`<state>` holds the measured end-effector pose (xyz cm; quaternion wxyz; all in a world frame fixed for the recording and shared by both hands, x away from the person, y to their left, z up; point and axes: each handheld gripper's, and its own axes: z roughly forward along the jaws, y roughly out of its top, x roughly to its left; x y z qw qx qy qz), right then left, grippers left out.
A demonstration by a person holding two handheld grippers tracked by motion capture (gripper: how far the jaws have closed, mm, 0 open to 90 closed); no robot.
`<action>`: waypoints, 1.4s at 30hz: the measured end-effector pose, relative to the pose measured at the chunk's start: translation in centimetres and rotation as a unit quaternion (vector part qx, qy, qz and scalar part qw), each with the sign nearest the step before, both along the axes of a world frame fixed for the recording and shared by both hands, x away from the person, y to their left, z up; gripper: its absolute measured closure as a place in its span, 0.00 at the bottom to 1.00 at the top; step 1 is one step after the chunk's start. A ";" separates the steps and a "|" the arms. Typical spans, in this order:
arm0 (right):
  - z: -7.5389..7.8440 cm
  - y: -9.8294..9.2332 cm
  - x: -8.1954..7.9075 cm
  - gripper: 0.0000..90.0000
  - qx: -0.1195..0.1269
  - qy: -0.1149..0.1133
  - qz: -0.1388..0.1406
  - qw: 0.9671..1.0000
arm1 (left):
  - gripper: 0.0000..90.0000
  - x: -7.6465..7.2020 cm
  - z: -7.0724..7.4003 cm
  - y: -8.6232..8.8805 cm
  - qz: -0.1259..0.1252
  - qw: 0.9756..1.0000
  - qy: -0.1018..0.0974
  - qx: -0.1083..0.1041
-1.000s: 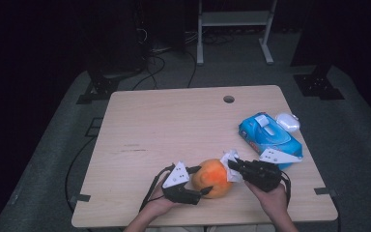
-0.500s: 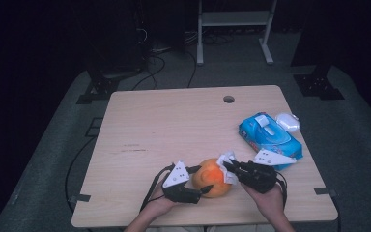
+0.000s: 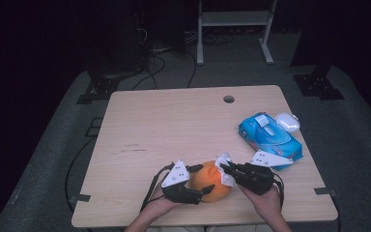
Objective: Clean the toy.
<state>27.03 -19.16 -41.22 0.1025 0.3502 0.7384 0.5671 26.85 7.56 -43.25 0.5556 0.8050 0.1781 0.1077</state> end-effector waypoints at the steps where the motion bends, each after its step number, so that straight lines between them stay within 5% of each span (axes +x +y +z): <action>1: 0.0 -0.2 0.1 0.90 0.003 0.003 -0.002 1.000 | 0.20 0.0 -0.3 -0.1 0.002 1.000 -0.005 0.007; 7: 1.7 0.7 -1.2 0.90 0.025 -0.028 0.024 0.999 | 0.31 0.0 -0.7 -0.4 0.011 1.000 -0.013 0.008; 10: 2.2 1.6 -1.7 0.90 -0.001 -0.046 0.032 0.998 | 0.35 -0.1 -0.7 -0.7 0.010 1.000 -0.020 0.013; 16: 1.2 0.5 -0.7 0.90 -0.011 -0.026 0.001 1.000 | 0.38 -0.2 -0.8 -0.6 0.007 1.000 -0.019 0.015; 20: 1.2 0.6 -0.8 0.90 -0.021 -0.028 0.008 0.999 | 0.23 0.3 -1.0 -0.6 0.006 1.000 -0.015 0.002; 24: 1.2 0.8 -0.8 0.90 -0.018 -0.027 0.016 0.999 | 0.10 1.0 -1.9 -0.4 0.005 1.000 0.010 -0.013; 26: 1.3 0.8 -0.8 0.90 -0.018 -0.029 0.013 0.999 | 0.17 1.0 -1.8 -0.4 0.007 1.000 0.010 -0.009; 29: 1.9 0.9 -1.4 0.90 -0.015 -0.042 0.013 0.999 | 0.37 0.2 -0.6 -0.5 0.017 1.000 -0.022 0.006; 33: 2.9 2.0 -2.4 0.90 -0.023 -0.066 0.031 0.997 | 0.43 -0.5 0.8 -0.4 0.012 0.999 -0.030 0.013; 37: 1.4 1.6 -1.2 0.90 -0.034 -0.038 0.020 0.998 | 0.45 -0.3 0.6 0.1 0.016 0.999 -0.024 0.015; 39: 0.6 1.2 -0.7 0.90 -0.026 -0.023 0.017 0.999 | 0.42 0.0 0.4 0.1 0.011 1.000 -0.016 0.010; 42: 0.6 1.2 -0.6 0.90 -0.039 -0.023 0.011 0.999 | 0.23 0.6 -0.2 0.0 0.014 1.000 -0.005 0.002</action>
